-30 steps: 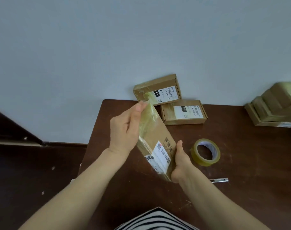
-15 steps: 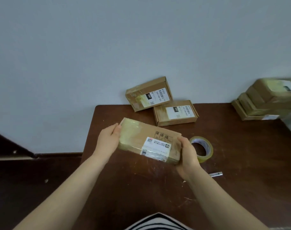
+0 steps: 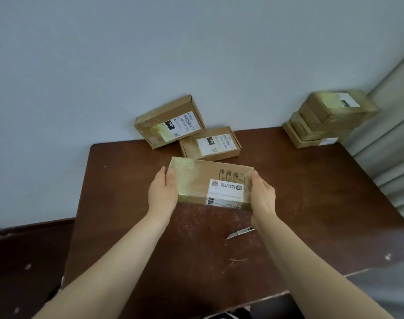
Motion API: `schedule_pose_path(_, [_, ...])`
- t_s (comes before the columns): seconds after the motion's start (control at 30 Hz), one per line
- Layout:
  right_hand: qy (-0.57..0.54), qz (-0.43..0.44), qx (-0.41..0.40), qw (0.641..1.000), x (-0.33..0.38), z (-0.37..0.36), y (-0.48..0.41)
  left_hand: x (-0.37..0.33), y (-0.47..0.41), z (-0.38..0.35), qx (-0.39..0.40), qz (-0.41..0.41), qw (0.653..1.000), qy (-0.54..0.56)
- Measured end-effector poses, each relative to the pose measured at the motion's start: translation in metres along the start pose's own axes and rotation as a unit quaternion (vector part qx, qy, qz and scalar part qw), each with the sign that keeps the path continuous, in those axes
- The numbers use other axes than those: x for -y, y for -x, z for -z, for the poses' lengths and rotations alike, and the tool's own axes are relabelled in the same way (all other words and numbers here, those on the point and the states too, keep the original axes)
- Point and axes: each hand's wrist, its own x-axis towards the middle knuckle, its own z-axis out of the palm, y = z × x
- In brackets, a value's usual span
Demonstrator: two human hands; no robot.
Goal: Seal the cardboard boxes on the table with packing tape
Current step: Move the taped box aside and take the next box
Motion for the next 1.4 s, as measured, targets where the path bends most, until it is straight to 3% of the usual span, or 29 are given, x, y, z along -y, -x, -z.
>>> schedule_pose_path(0.17, [0.040, 0.021, 0.108, 0.993, 0.016, 0.029, -0.038, -0.017, 0.009, -0.026, -0.005, -0.018, 0.997, 0.081])
schedule_pose_path(0.43, [0.020, 0.063, 0.115, 0.991, 0.049, 0.109, -0.103, -0.049, 0.028, -0.114, -0.031, -0.035, 0.993, 0.111])
schedule_pose_path(0.67, [-0.087, 0.007, 0.003, 0.996, 0.071, 0.157, -0.116, -0.062, 0.027, -0.163, -0.016, -0.096, 0.987, 0.125])
schedule_pose_path(0.87, [-0.180, 0.108, -0.088, 0.974, 0.078, 0.205, -0.116, -0.086, 0.030, -0.207, 0.101, -0.100, 0.961, 0.235])
schedule_pose_path(0.97, [-0.213, 0.130, -0.078, 0.965, 0.082, 0.218, -0.118, -0.091, 0.041, -0.220, 0.089, -0.079, 0.955, 0.271])
schedule_pose_path(1.2, [-0.269, 0.137, -0.064, 0.951, 0.100, 0.235, -0.147, -0.116, 0.036, -0.254, 0.078, -0.150, 0.955, 0.242])
schedule_pose_path(1.4, [-0.220, 0.163, -0.065, 0.960, 0.126, 0.277, -0.210, -0.142, 0.026, -0.326, 0.084, -0.144, 0.961, 0.220])
